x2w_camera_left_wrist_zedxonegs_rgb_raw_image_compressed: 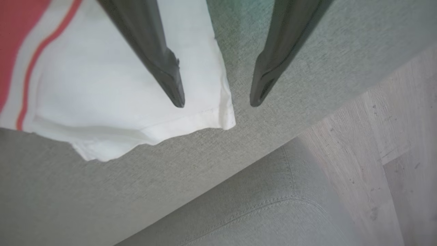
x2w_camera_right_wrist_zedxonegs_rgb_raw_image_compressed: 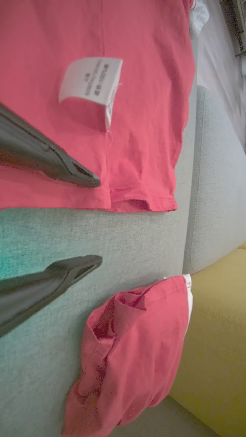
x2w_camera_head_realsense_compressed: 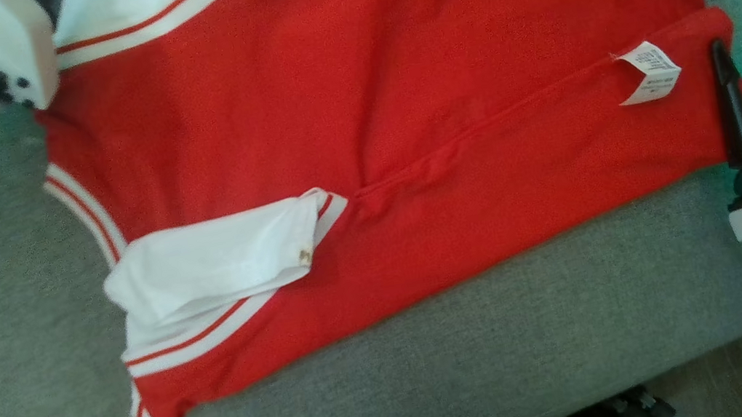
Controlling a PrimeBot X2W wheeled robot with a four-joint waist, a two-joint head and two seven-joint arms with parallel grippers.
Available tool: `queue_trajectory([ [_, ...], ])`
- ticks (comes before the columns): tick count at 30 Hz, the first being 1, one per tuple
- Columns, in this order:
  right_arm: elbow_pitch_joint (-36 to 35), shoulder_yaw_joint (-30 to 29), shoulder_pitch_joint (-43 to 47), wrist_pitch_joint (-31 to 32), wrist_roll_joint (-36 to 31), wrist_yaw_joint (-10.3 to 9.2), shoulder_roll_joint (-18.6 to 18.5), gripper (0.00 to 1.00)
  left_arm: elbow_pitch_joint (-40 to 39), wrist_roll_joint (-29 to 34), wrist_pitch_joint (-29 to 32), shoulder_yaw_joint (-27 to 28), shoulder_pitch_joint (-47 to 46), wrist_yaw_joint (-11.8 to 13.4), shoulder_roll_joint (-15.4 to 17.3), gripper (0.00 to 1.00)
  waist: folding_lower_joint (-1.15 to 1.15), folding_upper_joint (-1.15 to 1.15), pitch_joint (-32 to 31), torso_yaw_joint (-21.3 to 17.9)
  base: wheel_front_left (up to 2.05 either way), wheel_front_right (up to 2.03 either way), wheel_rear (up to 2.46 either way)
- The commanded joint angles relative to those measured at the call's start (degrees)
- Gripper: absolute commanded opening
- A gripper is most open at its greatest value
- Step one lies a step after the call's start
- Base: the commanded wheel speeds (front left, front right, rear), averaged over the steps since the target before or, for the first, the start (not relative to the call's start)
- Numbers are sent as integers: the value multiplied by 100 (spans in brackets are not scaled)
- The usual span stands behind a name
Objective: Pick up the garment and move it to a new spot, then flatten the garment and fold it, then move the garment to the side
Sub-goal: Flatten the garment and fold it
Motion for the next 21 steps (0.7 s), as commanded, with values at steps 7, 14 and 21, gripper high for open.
queue_trajectory([
  [7,108,226,-151,-76,59,-5,-80,100,226,-141,-3,-128,-537,11,563,100,-1,0,235,-300,0,0,0],
  [14,143,289,-295,-79,46,-5,-67,100,407,-523,-25,-407,-708,10,585,74,-1,0,304,-349,0,0,0],
  [21,78,435,-584,-80,-39,-5,-224,100,438,-642,-375,-669,-810,10,651,0,-1,0,226,-283,0,0,0],
])
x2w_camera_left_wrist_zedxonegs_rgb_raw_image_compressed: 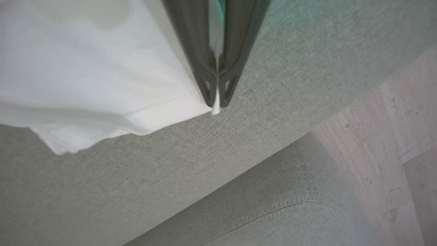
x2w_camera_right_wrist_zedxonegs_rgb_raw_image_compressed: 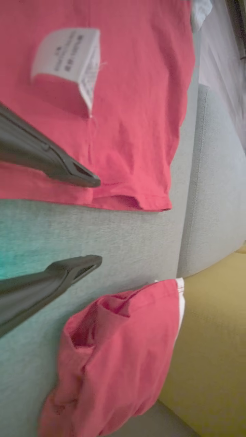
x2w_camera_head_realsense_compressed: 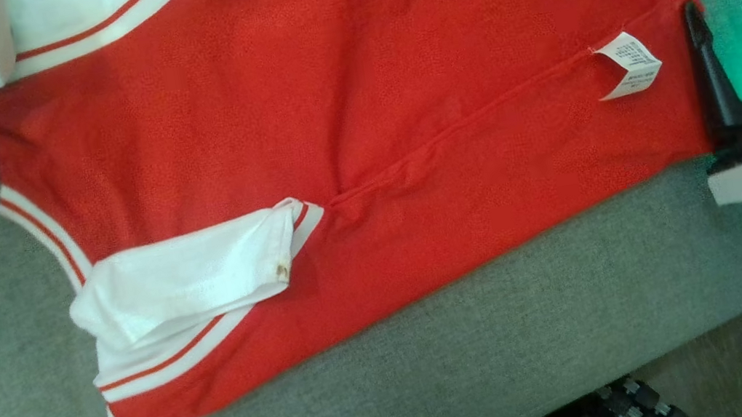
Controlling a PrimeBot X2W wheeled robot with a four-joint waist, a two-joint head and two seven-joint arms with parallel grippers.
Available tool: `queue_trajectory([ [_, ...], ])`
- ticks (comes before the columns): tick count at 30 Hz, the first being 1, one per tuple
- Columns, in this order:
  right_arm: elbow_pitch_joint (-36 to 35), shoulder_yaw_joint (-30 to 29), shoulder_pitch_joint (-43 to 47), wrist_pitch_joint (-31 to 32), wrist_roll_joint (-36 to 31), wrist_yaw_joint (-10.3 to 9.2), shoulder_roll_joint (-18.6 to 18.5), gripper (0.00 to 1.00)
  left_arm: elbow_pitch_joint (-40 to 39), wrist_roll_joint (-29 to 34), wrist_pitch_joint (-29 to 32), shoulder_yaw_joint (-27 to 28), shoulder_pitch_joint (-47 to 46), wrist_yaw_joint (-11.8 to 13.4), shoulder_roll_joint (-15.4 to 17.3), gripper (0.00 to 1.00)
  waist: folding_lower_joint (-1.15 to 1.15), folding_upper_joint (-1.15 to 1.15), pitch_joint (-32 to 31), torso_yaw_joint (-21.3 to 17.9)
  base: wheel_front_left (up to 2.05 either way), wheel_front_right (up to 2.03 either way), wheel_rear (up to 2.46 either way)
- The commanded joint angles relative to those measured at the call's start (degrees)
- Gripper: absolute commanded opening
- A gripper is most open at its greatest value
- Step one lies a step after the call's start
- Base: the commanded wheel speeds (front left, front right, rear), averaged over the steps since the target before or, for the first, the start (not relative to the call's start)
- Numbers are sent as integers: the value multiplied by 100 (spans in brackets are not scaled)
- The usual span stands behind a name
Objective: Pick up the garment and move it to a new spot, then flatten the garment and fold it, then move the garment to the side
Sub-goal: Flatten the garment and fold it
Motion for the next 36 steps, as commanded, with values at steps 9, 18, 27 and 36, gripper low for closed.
queue_trajectory([
  [9,445,771,-1373,745,367,-5,-808,100,-114,-32,-490,-202,-327,10,208,0,0,0,-219,359,0,0,0],
  [18,1733,1749,-2781,1681,801,-5,-1451,100,-224,-168,-753,-477,-507,10,132,0,0,0,-141,715,0,0,0],
  [27,2255,2681,-3326,1948,1536,-5,-1707,44,-170,-353,-987,-730,-569,10,187,0,0,0,-107,870,0,0,0],
  [36,2049,3478,-3534,2469,2829,-5,-2186,0,24,-486,-1256,-890,-682,10,215,0,0,0,-124,940,0,0,0],
])
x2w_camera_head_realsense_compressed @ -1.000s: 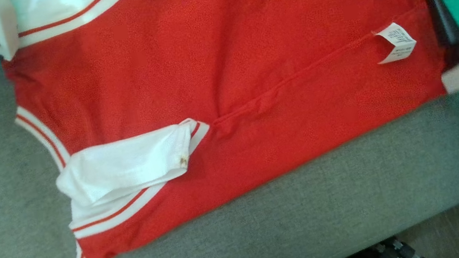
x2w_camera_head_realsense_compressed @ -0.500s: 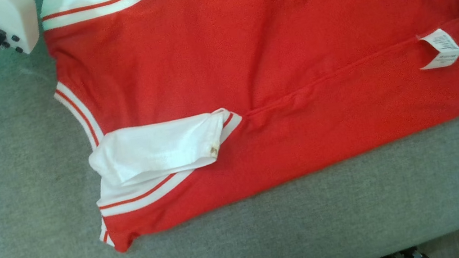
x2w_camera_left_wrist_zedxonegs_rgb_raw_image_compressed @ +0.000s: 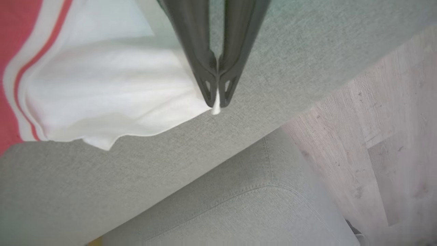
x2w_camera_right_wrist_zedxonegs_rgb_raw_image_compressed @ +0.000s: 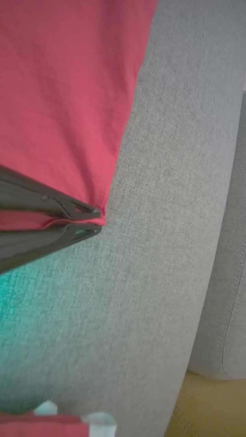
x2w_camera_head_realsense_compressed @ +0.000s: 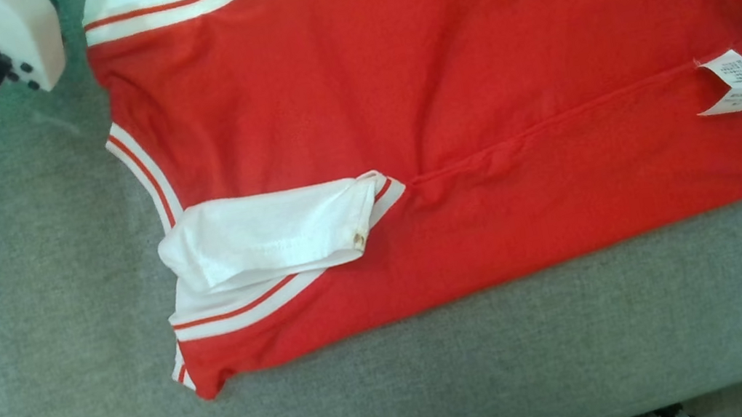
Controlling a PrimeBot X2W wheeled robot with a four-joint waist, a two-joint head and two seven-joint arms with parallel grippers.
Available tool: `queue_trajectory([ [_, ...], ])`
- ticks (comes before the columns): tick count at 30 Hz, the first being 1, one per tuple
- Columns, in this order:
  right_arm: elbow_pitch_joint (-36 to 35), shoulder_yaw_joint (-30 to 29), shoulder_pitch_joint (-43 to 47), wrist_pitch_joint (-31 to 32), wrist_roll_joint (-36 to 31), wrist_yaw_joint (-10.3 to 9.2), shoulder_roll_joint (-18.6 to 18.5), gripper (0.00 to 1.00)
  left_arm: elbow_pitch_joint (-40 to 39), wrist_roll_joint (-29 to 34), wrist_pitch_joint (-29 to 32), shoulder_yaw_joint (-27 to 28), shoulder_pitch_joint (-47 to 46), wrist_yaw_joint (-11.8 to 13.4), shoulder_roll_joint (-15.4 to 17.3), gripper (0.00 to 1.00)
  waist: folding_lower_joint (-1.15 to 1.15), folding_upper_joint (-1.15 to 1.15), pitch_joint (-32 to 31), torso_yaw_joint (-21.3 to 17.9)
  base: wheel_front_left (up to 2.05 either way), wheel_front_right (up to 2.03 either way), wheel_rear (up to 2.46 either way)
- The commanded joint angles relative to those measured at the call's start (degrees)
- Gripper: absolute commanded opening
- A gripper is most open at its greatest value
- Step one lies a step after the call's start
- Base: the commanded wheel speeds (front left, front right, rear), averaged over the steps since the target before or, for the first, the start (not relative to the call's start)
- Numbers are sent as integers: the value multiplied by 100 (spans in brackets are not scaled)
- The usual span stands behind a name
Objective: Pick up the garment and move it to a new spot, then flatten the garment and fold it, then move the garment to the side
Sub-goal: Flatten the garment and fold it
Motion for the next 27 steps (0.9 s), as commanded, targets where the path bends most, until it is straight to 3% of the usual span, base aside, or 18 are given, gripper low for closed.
queue_trajectory([
  [1,-23,113,195,-12,19,-5,-229,0,-62,36,-96,224,-369,10,284,0,0,0,-1,5,0,0,0],
  [11,314,-351,-339,-1717,41,-5,-269,0,71,560,-1584,403,-818,94,152,0,0,0,-244,75,0,0,0],
  [14,356,-334,-175,-1808,126,-5,-290,0,67,510,-1874,462,-705,114,125,0,0,0,-410,137,0,0,0],
  [20,318,-213,488,-2019,280,-5,-419,0,-489,316,-2234,435,121,280,236,0,0,0,-711,318,0,0,0],
  [27,296,-433,1231,-2323,274,-5,-539,0,-1581,-50,-2322,304,1509,716,538,0,0,0,-1001,554,0,0,0],
])
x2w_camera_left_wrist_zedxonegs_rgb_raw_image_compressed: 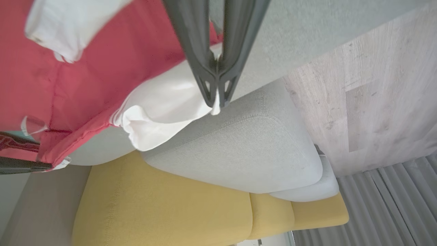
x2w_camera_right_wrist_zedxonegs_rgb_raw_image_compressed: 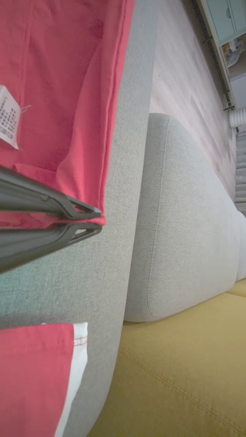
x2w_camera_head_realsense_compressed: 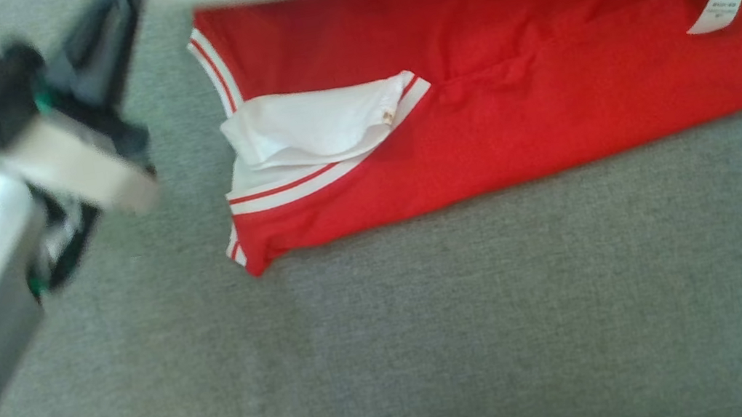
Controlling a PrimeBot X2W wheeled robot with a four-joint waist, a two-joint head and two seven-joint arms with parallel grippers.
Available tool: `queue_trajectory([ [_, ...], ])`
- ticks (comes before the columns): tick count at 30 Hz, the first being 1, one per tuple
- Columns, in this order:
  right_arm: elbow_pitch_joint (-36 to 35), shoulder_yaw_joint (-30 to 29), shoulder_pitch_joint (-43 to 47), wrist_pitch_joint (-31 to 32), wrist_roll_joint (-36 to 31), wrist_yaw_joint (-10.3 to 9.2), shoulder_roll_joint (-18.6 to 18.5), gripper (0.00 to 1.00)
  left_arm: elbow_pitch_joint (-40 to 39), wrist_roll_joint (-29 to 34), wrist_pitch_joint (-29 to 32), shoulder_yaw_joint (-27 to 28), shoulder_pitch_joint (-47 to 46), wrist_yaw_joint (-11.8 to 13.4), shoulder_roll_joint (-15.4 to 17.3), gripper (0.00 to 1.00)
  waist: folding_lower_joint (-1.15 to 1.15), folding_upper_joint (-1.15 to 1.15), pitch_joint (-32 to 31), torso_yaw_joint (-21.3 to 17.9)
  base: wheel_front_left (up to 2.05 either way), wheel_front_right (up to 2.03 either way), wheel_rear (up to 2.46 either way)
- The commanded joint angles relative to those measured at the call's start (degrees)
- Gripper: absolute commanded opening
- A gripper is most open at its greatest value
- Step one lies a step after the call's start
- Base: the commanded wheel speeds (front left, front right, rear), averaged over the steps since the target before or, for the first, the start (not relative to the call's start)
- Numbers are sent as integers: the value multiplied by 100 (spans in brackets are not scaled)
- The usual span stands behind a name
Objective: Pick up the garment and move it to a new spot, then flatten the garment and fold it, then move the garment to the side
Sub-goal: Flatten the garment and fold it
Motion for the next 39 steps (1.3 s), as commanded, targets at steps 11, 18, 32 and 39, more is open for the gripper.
queue_trajectory([
  [11,-379,-783,1240,-215,-265,-5,-416,0,-1471,-204,-193,64,1386,794,708,0,1,0,-371,339,0,0,0],
  [18,-515,-1120,1991,-98,-569,-5,-266,100,-1510,-558,-201,-62,1895,897,454,36,1,0,-416,443,0,0,0],
  [32,-1193,-3102,3472,-227,-1767,-5,1274,100,-1536,1349,-373,2202,3887,1881,-1413,100,1,0,-1232,435,0,0,0],
  [39,-1183,-3791,3940,-229,-2158,-5,2156,100,-1981,2813,-373,3113,5095,1896,-2416,100,1,0,-1556,675,0,0,0],
])
